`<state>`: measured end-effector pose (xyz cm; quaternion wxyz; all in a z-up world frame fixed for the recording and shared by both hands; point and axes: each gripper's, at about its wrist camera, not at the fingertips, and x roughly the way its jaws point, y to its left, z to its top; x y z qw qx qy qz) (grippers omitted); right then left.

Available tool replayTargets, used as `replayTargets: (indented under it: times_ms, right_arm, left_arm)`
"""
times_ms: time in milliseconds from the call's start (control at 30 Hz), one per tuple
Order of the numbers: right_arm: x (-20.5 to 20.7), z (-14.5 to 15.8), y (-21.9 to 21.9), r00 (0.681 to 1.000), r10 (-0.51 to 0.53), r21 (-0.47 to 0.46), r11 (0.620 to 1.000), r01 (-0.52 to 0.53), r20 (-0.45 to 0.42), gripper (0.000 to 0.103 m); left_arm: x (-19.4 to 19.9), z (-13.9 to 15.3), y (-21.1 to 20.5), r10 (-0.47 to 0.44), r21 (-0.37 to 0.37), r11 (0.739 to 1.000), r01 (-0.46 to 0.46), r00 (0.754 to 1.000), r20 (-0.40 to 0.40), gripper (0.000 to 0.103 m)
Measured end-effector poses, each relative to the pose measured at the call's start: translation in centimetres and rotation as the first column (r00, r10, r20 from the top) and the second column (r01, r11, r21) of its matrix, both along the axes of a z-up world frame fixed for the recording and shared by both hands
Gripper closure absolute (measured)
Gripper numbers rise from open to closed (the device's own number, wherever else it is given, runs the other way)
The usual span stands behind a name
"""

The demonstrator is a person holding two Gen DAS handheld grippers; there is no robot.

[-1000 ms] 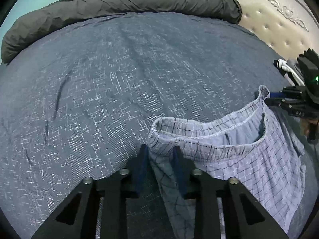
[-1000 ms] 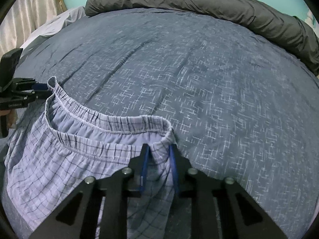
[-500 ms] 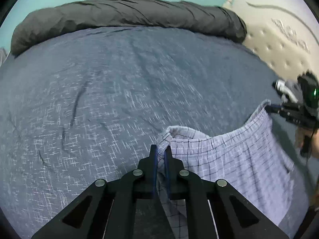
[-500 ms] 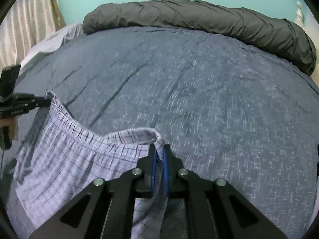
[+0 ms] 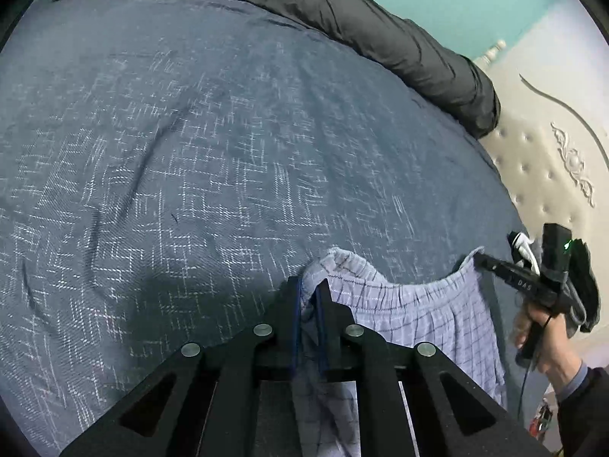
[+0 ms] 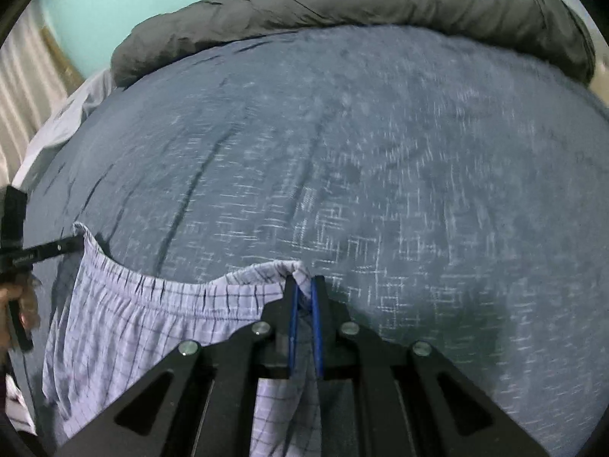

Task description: Fold clothes

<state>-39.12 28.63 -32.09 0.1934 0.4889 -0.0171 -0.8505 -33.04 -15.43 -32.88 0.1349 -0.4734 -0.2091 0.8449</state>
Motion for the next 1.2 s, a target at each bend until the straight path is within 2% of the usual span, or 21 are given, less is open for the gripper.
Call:
replayTargets:
  times_ms: [100, 133, 167, 233, 367, 500, 633, 700, 767, 800, 833, 900, 1000, 1100, 1200]
  right_arm:
    - [0.0, -0.3, 0.7, 1.000, -0.016, -0.050, 0.999, 0.016, 0.007, 0.095]
    - [0.1, -0.4, 1.0, 1.000, -0.019, -0.067, 0.998, 0.020, 0.007, 0.091]
    - [0.2, -0.4, 1.2, 1.000, -0.025, -0.070, 0.997, 0.025, 0.001, 0.088]
    - [0.6, 0.2, 1.6, 0.999, -0.026, -0.060, 0.998, 0.024, -0.034, 0.071]
    - [1.6, 1.0, 1.5, 0.997, 0.043, -0.032, 0.998, -0.045, -0.069, 0.068]
    - [2.1, 1.3, 0.3, 0.986, 0.140, 0.060, 0.989, -0.135, -0.086, 0.068]
    - [1.9, 1.1, -0.4, 0.982, 0.172, 0.103, 0.981, -0.163, -0.085, 0.068]
    - [1.7, 0.7, -0.6, 0.980, 0.183, 0.124, 0.977, -0.172, -0.079, 0.069]
    - [1.6, 0.3, -0.7, 0.979, 0.190, 0.141, 0.974, -0.178, -0.075, 0.082]
    - [1.7, 0.1, -0.4, 0.980, 0.184, 0.137, 0.975, -0.173, -0.077, 0.091]
    - [1.8, 0.2, -0.3, 0.981, 0.177, 0.128, 0.978, -0.166, -0.082, 0.093]
    - [1.8, 0.3, 0.0, 0.982, 0.166, 0.105, 0.982, -0.156, -0.093, 0.096]
    - [1.6, 0.7, 1.3, 0.989, 0.102, 0.015, 0.995, -0.101, -0.105, 0.098]
    - [1.0, 0.7, 3.2, 0.997, 0.010, -0.104, 0.994, -0.017, -0.072, 0.098]
    - [0.5, 0.4, 4.0, 0.999, -0.048, -0.175, 0.984, 0.043, -0.023, 0.098]
  left_arm:
    - [0.7, 0.4, 0.0, -0.006, -0.032, 0.999, 0.004, 0.999, -0.035, 0.087]
    - [0.9, 0.6, -0.2, -0.003, -0.044, 0.999, 0.001, 0.999, -0.047, 0.085]
    - [1.2, 0.8, -0.4, -0.001, -0.056, 0.998, -0.002, 0.998, -0.058, 0.075]
    - [1.6, 1.1, -0.6, -0.007, -0.074, 0.997, 0.001, 0.997, -0.080, 0.064]
    - [1.4, 1.6, -0.2, -0.053, -0.131, 0.991, 0.040, 0.994, -0.097, 0.065]
    - [1.2, 1.8, 1.3, -0.130, -0.244, 0.965, 0.100, 0.985, -0.110, 0.065]
    - [0.4, 1.4, 2.0, -0.168, -0.274, 0.953, 0.132, 0.980, -0.111, 0.065]
    - [0.1, 1.3, 2.2, -0.180, -0.274, 0.951, 0.144, 0.977, -0.111, 0.069]
    - [0.0, 1.2, 2.2, -0.184, -0.276, 0.950, 0.148, 0.977, -0.111, 0.086]
    - [0.0, 1.1, 2.3, -0.187, -0.276, 0.949, 0.150, 0.976, -0.110, 0.089]
    - [0.0, 1.2, 2.3, -0.185, -0.274, 0.950, 0.148, 0.976, -0.114, 0.093]
    - [0.1, 1.2, 2.4, -0.180, -0.268, 0.953, 0.142, 0.976, -0.122, 0.096]
    - [-0.1, 1.7, 1.6, -0.124, -0.198, 0.975, 0.096, 0.983, -0.137, 0.098]
    - [-0.4, 1.8, 0.5, -0.065, -0.113, 0.992, 0.051, 0.990, -0.127, 0.098]
    - [-1.0, 1.2, 0.0, -0.027, -0.062, 0.998, 0.022, 0.996, -0.084, 0.098]
